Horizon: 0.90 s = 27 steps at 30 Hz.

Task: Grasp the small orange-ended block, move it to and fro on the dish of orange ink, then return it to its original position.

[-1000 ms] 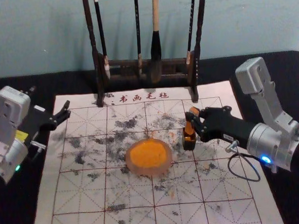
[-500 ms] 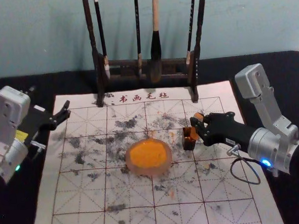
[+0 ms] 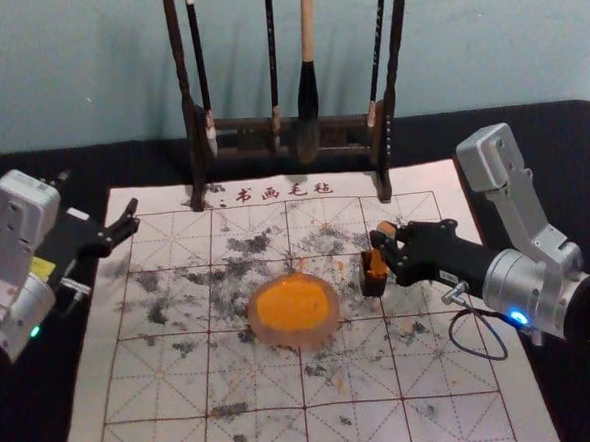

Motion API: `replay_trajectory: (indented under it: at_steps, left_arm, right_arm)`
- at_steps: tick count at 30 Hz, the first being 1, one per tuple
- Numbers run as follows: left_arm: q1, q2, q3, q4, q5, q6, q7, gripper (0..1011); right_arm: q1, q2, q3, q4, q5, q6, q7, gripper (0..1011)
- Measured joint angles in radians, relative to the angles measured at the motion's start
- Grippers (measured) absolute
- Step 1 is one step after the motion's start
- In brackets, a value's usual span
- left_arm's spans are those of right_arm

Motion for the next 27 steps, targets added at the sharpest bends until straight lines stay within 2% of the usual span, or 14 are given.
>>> replay_trajectory:
  at_steps: [14,27]
  left_arm:
    - [0.0,0.0,0.0,0.0,0.0,0.0,0.0,1001]
    - [0.0,0.0,0.0,0.0,0.0,0.0,0.0,1001]
  right_arm:
    - [0.019,-0.007,-0.014,0.025,-0.022,0.004,0.013,108]
    - [0.044,-0.001,-0.036,0.067,-0.058,-0.022,0.045,108]
